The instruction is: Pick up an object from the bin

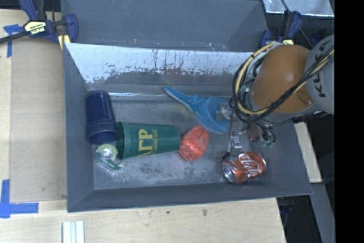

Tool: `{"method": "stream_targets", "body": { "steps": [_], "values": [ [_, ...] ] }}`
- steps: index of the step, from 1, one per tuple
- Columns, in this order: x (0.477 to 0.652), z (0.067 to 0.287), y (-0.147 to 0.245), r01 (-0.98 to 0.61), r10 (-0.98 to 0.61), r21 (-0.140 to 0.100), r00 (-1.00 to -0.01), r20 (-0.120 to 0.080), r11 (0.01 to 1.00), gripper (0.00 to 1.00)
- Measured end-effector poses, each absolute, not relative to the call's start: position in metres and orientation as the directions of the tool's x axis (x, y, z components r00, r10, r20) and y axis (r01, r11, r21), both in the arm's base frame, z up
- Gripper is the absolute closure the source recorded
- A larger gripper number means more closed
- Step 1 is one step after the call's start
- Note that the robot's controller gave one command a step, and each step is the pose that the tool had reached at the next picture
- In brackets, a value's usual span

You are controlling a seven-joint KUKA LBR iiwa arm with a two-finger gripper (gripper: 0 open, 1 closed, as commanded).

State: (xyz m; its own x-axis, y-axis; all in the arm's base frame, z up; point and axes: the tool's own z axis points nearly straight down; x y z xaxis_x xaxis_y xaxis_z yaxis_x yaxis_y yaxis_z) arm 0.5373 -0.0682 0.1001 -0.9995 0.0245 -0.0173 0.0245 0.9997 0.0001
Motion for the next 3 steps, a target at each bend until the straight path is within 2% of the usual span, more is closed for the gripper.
{"method": "stream_targets", "body": {
  "steps": [1,2,3],
  "values": [
    [0.5437,0.0772,0.0116,0.040,0.040,0.001,-0.999,-0.021,0.999,1.00],
    [0.5434,0.0771,0.0118,0.040,0.040,0.001,-0.999,-0.020,0.999,0.00],
    [0.5436,0.0771,0.0118,0.040,0.040,0.001,-0.999,-0.021,0.999,0.00]
  ]
}}
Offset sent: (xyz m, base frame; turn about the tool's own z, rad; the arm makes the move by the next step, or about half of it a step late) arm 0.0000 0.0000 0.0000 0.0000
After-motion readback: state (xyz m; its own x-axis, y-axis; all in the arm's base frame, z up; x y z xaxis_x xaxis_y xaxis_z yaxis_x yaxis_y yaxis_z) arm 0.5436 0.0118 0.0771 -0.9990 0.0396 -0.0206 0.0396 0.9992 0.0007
